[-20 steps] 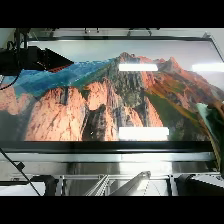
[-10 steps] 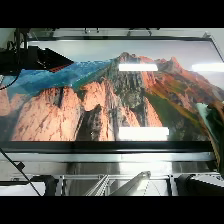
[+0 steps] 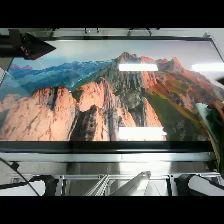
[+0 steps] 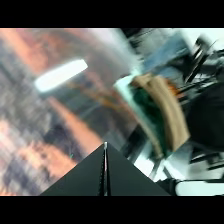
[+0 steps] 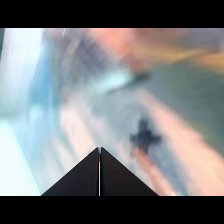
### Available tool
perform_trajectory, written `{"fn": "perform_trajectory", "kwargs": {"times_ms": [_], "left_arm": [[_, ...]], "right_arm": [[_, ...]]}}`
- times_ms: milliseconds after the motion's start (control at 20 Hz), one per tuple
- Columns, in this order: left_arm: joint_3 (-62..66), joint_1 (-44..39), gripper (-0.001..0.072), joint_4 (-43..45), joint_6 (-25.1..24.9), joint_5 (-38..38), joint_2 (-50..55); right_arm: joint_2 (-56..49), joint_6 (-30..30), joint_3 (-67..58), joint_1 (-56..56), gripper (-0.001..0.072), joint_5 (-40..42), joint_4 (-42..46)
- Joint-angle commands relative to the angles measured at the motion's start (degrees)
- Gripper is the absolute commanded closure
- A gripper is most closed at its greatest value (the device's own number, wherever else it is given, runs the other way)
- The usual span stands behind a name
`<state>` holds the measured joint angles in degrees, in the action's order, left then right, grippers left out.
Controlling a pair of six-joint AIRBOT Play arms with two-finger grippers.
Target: Fold the shirts.
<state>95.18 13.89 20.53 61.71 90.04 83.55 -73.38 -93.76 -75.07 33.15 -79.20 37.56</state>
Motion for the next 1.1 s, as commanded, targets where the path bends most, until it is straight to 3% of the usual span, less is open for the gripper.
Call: {"fn": "perform_trajectory", "kwargs": {"times_ms": [0,200,400,1050], "left_arm": [[-10.4,0.7,0.0704,5.9,-1.6,0.0,-7.6],[-37.5,0.7,0.0703,6.9,-6.1,-4.1,-21.2],[-58.1,0.3,0.0683,6.8,-7.8,-9.1,-31.1],[-63.0,0.3,0.0683,6.9,-7.7,-13.5,-41.4]], "right_arm": [[3.0,6.3,5.7,-25.8,0.0689,10.7,-2.7],[5.5,12.4,11.8,-49.2,0.0690,18.7,-0.3],[4.4,13.2,13.9,-55.3,0.0690,21.5,3.1],[4.4,13.2,13.9,-55.3,0.0688,21.3,3.2]]}}
